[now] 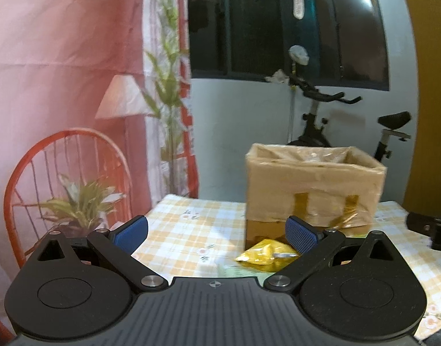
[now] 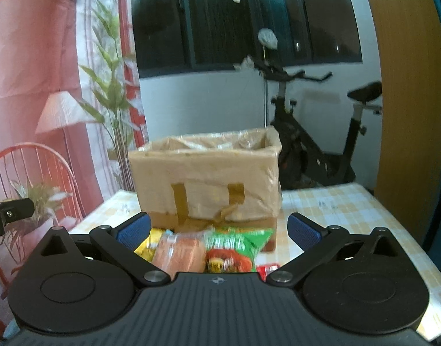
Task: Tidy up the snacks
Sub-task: 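Lower the left tool onto the green-white snack bag and close it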
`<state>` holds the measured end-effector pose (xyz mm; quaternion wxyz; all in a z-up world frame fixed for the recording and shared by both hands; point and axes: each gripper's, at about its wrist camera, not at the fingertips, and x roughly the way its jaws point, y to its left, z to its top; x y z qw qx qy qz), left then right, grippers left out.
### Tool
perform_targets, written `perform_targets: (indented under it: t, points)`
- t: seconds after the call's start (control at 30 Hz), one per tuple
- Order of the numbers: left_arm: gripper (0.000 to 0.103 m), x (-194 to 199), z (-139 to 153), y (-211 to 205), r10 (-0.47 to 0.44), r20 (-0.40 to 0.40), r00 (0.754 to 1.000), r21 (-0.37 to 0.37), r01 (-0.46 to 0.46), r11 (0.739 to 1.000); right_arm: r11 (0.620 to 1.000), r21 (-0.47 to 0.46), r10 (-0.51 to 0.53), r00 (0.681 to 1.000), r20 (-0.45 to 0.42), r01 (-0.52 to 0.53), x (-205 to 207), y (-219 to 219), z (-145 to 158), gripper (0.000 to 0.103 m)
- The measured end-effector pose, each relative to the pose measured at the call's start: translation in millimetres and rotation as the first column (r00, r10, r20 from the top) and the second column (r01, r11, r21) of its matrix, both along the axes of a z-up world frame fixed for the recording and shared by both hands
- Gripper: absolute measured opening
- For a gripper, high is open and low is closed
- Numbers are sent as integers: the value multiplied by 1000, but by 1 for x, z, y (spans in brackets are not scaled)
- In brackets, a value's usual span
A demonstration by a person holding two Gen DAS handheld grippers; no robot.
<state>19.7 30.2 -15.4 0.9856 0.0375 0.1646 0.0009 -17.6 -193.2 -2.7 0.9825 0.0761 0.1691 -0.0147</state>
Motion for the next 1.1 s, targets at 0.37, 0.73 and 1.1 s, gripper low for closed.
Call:
perform_targets:
  t: [0.37,0.73,1.1]
  points:
    - [95,38,-51,9,2,-154,988,5,-1,1000,995,38,98,986,-135,-93,41,4,-58,102]
    - [95,53,-83,0,-66,-195,979,-20,64,998,982,46,188,938,-292,-182,67,28,-108,98]
    - [95,70,-111,0,-114,-265,957,-80,96,992,974,128,219,927,-305,-188,76,18,-138,98]
